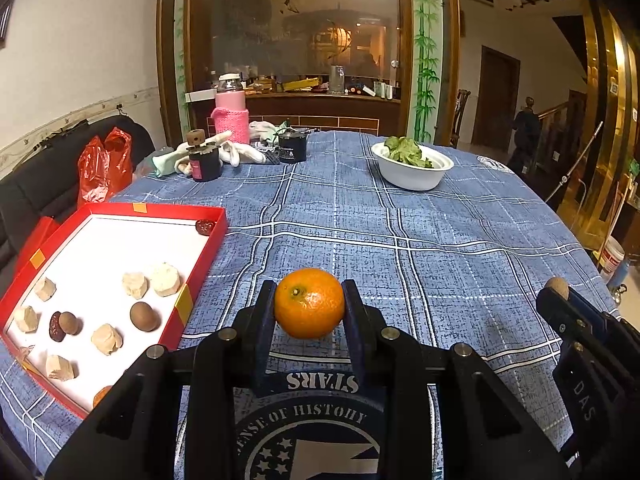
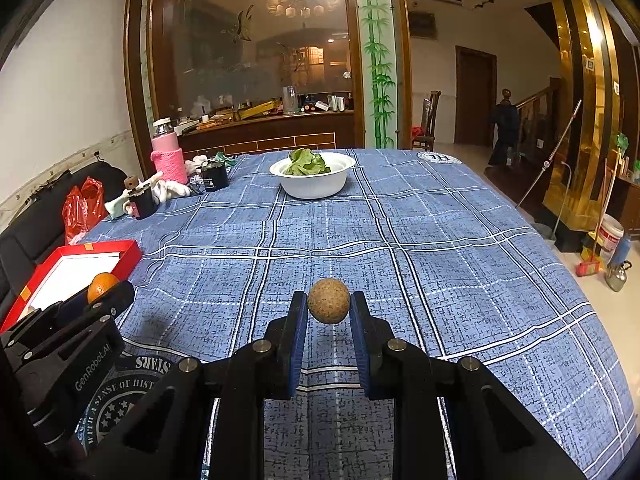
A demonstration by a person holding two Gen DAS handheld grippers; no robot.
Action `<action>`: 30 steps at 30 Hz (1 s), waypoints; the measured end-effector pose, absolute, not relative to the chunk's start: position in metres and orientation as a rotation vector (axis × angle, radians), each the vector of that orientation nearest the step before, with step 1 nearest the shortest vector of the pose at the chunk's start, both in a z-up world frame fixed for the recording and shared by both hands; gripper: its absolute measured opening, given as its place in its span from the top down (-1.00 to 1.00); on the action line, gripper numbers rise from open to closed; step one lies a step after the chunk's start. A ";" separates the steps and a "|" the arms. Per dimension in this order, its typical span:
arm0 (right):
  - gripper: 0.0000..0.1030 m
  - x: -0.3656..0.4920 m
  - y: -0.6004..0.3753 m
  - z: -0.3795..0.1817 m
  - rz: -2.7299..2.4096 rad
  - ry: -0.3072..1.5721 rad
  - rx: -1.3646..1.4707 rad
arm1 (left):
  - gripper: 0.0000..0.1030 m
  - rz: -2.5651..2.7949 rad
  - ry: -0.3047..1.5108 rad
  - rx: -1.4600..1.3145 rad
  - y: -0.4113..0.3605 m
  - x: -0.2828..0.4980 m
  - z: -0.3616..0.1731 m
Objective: Organize fruits
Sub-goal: 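Lift the orange and brown round fruit above the table, then carry the orange and brown round fruit over the red box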
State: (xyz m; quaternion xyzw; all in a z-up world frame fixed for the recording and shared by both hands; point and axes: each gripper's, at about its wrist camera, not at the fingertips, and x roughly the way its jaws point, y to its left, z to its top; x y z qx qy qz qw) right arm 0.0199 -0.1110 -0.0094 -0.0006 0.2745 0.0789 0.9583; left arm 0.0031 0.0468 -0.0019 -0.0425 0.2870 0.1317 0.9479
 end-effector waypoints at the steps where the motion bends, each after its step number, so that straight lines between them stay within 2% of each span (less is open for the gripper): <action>1: 0.56 0.020 -0.111 -0.009 0.157 0.559 -0.001 | 0.43 0.267 0.583 -0.088 0.047 0.003 -0.002; 17: 0.56 0.025 -0.104 -0.013 0.163 0.587 -0.035 | 0.43 0.309 0.630 -0.125 0.070 -0.007 -0.001; 23: 0.57 0.021 -0.073 -0.011 0.289 0.624 -0.093 | 0.42 0.417 0.641 -0.149 0.117 -0.031 0.011; 30: 0.57 0.003 0.009 0.014 0.549 0.602 -0.160 | 0.42 0.563 0.669 -0.178 0.182 -0.055 0.012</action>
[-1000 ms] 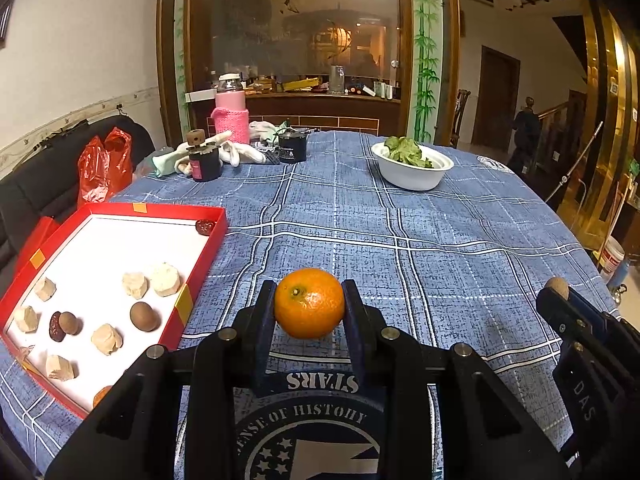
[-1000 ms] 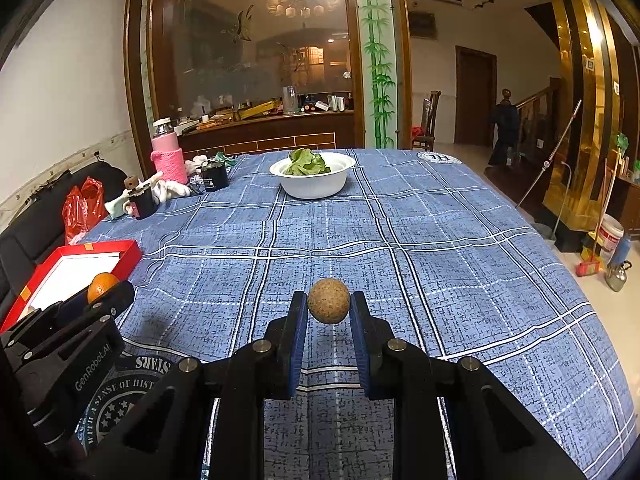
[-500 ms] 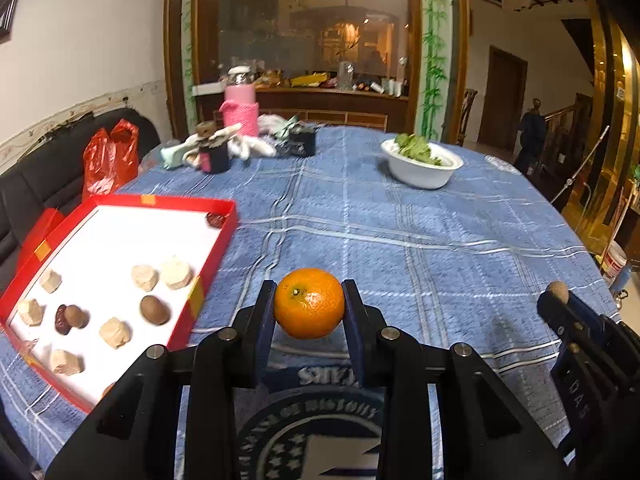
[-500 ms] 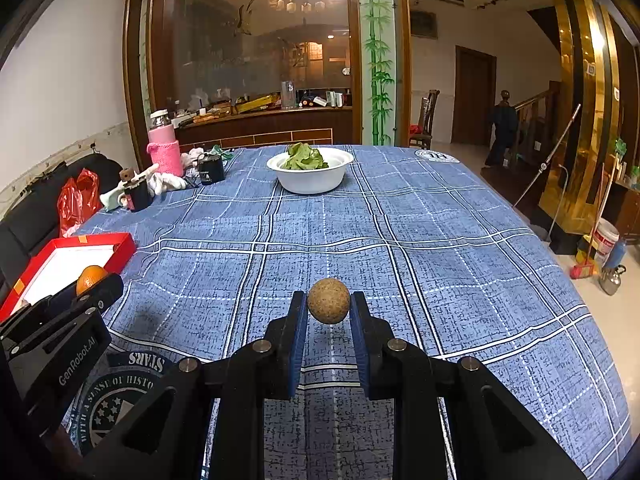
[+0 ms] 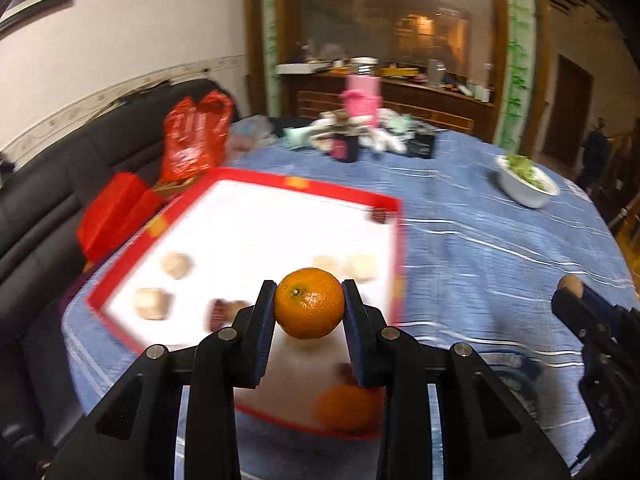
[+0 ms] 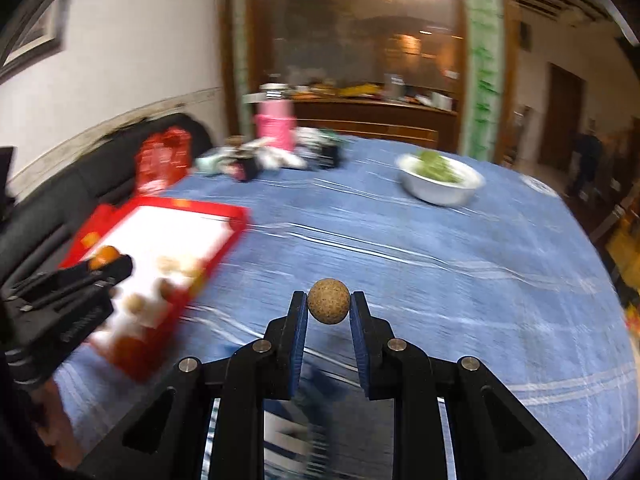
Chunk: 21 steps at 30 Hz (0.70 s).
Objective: Organize fruits
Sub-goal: 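Carry the orange and brown round fruit over the red box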
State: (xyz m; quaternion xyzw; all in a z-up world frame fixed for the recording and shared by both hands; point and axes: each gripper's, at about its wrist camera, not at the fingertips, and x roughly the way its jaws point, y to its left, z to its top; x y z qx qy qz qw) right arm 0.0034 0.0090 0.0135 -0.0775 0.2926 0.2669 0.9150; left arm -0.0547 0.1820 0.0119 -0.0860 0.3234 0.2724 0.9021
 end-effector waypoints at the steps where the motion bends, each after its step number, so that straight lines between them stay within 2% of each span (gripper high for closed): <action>1: 0.57 0.002 0.019 0.015 0.574 0.600 -0.165 | 0.42 0.578 0.673 -0.183 0.189 -0.056 0.010; 11: 0.58 -0.015 0.091 0.023 0.733 0.586 -0.191 | 0.42 0.696 0.704 -0.227 0.255 -0.067 0.002; 21: 0.58 -0.011 0.137 0.021 0.811 0.615 -0.221 | 0.42 0.701 0.739 -0.245 0.290 -0.059 -0.001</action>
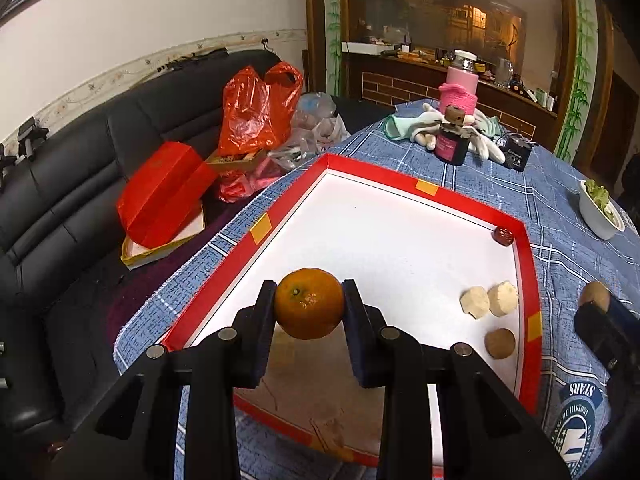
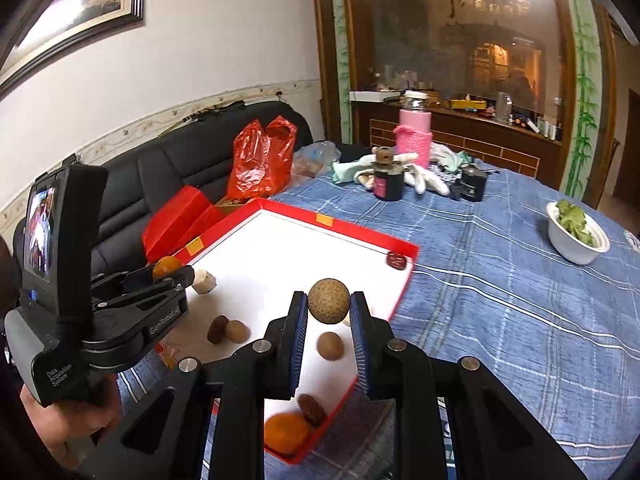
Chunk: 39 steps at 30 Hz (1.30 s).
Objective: Organize fruits
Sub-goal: 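Carry the orange and brown round fruit over the red box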
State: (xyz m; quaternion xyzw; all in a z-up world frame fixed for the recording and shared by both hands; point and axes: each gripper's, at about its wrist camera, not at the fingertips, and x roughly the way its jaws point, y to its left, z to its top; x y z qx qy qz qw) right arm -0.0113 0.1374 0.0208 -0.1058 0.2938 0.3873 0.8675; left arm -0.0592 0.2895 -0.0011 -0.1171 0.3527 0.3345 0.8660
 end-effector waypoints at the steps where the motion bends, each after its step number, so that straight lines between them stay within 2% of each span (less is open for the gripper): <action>1: 0.58 -0.010 0.140 0.019 0.815 0.619 -0.226 | 0.42 0.700 0.740 -0.243 0.291 -0.059 -0.001; 29: 0.58 0.043 0.213 -0.010 0.811 0.756 -0.301 | 0.42 0.649 0.842 -0.283 0.329 -0.012 -0.009; 39: 0.58 0.059 0.225 -0.013 0.807 0.790 -0.292 | 0.42 0.651 0.842 -0.246 0.344 0.007 0.003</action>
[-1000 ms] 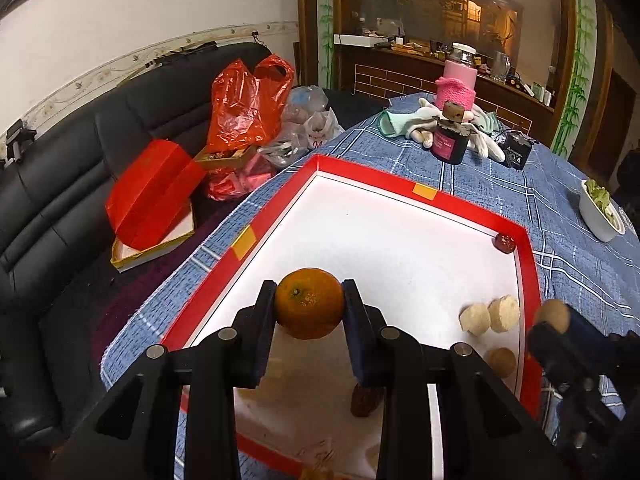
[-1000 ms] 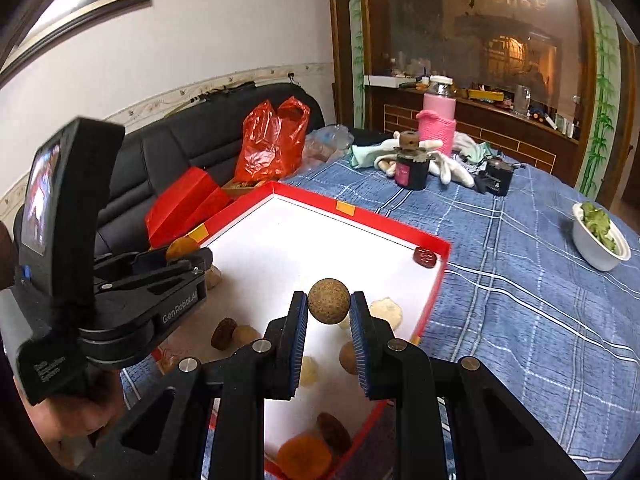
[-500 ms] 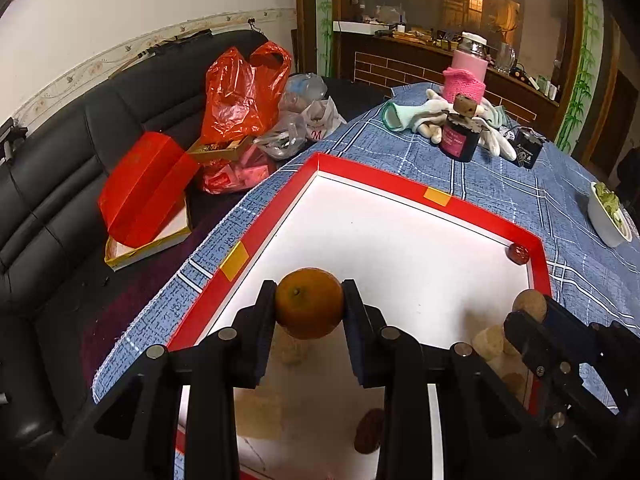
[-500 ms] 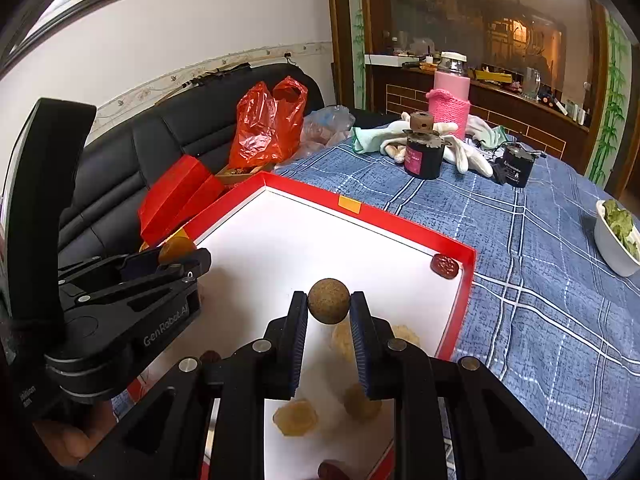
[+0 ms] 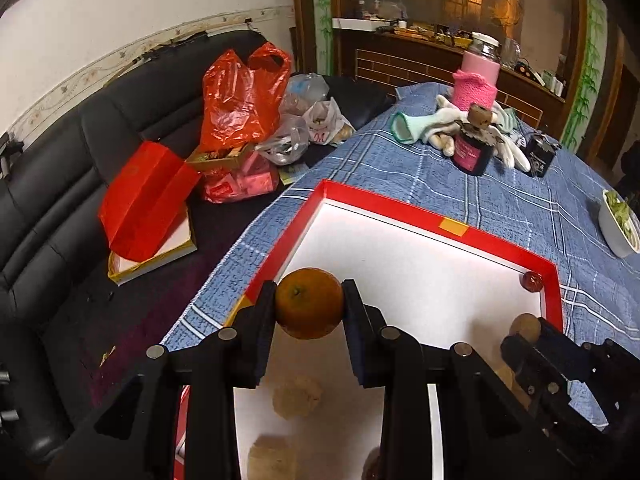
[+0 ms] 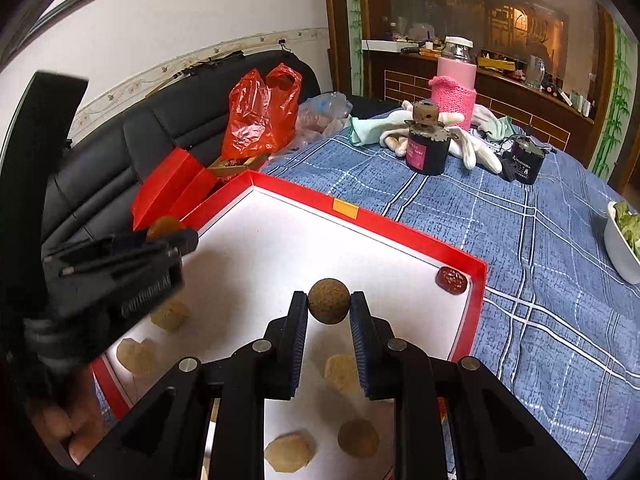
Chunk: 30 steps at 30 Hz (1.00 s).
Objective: Organize fruits
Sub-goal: 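Carry the orange and brown round fruit over the red box, then open both tools to drop the orange and brown fruit into the box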
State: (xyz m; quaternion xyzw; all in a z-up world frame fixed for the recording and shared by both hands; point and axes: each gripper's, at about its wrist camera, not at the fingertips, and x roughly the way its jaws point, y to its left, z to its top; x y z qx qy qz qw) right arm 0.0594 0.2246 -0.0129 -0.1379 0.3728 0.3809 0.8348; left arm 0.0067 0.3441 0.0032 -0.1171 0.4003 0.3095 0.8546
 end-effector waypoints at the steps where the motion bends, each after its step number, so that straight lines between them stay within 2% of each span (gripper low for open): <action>1: 0.58 0.059 0.224 -0.014 0.806 0.792 -0.293 | 0.42 0.640 0.848 -0.245 0.341 0.007 0.001; 9: 0.58 0.055 0.215 -0.023 0.794 0.814 -0.310 | 0.42 0.594 0.893 -0.265 0.328 0.004 -0.017; 30: 0.58 0.044 0.213 -0.022 0.774 0.808 -0.333 | 0.42 0.591 0.893 -0.267 0.326 -0.003 -0.016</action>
